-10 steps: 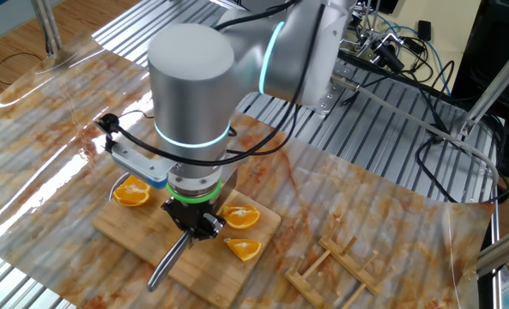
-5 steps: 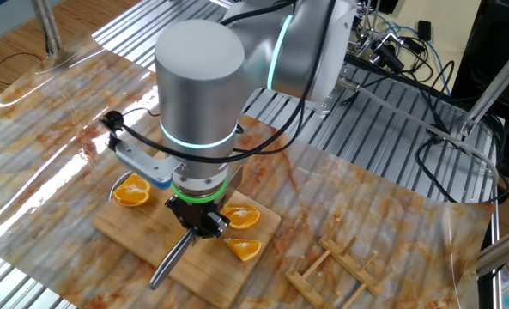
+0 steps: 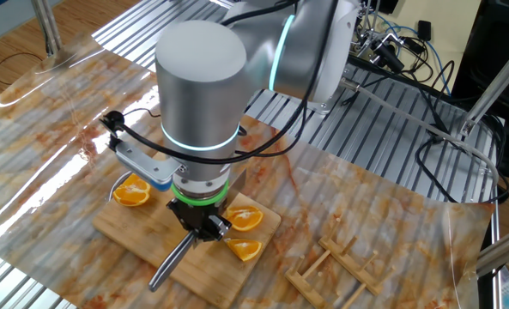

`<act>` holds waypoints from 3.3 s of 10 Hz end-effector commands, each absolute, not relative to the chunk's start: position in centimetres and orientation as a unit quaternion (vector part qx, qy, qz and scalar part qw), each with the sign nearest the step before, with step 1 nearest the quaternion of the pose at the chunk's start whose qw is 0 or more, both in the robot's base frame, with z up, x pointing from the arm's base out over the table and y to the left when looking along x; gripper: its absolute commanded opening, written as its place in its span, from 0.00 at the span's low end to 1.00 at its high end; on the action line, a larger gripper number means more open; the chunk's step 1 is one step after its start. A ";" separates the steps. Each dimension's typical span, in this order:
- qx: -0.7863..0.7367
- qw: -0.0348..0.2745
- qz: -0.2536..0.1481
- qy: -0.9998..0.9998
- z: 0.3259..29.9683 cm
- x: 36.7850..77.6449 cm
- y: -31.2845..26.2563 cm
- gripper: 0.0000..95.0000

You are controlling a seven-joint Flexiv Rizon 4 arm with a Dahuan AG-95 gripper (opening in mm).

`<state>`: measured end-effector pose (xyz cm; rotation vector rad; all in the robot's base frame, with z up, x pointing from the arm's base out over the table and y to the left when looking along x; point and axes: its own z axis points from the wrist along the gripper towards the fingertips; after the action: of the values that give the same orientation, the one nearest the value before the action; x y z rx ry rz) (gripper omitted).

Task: Chop the orange

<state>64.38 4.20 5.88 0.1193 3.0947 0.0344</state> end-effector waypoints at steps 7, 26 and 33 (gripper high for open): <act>0.037 0.004 0.001 0.999 7.3 66.0 4.5 0.00; 0.126 0.004 0.028 0.992 7.2 62.1 6.6 0.00; 0.099 0.014 0.015 0.995 7.5 61.9 7.0 0.00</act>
<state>61.81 6.95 7.57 0.3089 3.0959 0.0429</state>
